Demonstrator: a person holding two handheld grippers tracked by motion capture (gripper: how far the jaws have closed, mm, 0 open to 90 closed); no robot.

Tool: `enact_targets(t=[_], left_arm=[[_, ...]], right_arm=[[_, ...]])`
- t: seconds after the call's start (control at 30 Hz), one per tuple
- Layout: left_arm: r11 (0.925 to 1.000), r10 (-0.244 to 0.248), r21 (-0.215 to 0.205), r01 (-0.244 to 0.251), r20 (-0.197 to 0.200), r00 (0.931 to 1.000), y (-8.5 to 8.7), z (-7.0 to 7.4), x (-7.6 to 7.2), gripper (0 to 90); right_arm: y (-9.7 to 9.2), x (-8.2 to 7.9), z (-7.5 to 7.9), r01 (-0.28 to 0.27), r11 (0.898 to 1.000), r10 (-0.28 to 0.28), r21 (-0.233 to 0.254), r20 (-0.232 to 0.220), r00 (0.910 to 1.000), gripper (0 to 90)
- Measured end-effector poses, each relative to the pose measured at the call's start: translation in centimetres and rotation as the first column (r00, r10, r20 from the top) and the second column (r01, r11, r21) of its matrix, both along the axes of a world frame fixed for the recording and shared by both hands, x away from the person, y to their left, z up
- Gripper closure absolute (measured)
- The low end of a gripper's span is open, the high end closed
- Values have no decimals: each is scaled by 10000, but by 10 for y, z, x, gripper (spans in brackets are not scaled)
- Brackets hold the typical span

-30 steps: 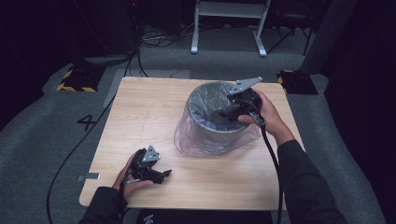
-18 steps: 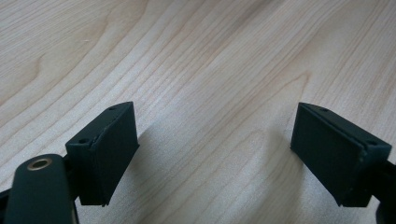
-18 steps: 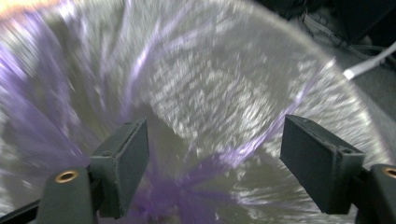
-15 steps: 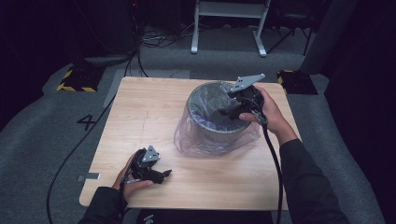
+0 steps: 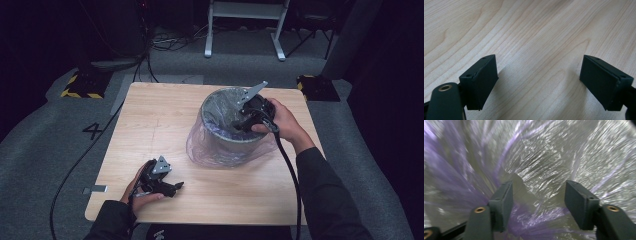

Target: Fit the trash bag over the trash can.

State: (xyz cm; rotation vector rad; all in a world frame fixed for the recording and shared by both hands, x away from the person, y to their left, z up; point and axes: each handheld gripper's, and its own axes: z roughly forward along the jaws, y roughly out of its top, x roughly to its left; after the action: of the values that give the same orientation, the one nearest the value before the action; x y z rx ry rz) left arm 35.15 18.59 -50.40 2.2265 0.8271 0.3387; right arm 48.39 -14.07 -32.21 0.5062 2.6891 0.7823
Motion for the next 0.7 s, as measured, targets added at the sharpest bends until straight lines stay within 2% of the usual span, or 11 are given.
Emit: enact_targets(t=[0.07, 0.17, 0.27, 0.37, 0.7], left_arm=[[10000, 0, 0, 0, 1, 10000, 0, 0, 0, 142], [10000, 3, -1, -3, 1, 10000, 0, 0, 0, 142], [10000, 3, -4, -3, 1, 10000, 0, 0, 0, 142], [10000, 3, -3, -3, -1, 10000, 0, 0, 0, 142], [10000, 5, -2, -5, 1, 10000, 0, 0, 0, 142]], right_arm=[[1, 1, -2, 105, 9997, -111, -215, -262, 9996, 341], [2, 3, -4, 193, 9971, -218, -730, -340, 9992, 290], [3, 4, -6, 325, 9946, -365, -982, -390, 9986, 277], [4, 8, -8, 623, 9876, -698, -1443, -474, 9964, 265], [7, 11, -10, 759, 9781, -858, -1939, -428, 9954, 266]])
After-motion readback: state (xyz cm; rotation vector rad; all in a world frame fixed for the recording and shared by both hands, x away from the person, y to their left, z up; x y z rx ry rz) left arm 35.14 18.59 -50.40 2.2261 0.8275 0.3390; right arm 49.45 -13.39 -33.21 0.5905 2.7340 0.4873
